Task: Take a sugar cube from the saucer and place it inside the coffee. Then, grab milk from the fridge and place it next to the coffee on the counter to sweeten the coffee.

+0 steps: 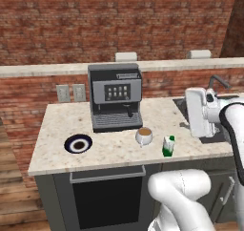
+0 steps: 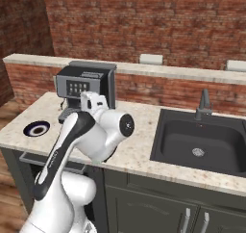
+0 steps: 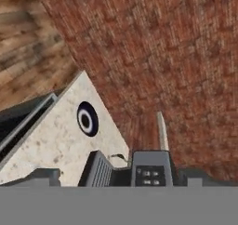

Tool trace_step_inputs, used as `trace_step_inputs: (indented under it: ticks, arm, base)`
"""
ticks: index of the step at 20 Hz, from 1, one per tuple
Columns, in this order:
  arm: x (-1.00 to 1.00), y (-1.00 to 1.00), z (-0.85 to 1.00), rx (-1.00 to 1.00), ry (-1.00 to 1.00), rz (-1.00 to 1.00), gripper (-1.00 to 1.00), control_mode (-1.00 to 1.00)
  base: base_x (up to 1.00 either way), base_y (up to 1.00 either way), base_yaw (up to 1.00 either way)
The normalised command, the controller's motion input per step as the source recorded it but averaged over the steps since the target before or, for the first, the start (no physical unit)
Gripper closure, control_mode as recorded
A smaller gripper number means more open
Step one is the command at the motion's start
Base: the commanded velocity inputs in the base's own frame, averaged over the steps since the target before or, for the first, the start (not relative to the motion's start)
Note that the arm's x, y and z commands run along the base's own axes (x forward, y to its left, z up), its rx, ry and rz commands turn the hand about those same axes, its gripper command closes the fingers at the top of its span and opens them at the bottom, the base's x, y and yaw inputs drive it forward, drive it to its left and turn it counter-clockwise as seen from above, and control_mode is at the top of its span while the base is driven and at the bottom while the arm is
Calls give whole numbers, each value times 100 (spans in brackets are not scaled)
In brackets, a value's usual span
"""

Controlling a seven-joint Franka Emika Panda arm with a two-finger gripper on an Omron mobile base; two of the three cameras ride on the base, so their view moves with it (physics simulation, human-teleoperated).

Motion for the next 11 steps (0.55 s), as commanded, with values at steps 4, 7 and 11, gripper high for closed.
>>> trace_step_inputs:
  ticks: [4, 7, 11]
  arm:
    - [-89, 98, 22, -54, -99, 3, -100, -100]
    - [-61, 42, 10, -30, -60, 2, -100, -100]
    - [1, 0, 0, 0, 0, 0, -100, -100]
  base:
    - [0, 0, 0]
    - [0, 0, 0]
    - [0, 0, 0]
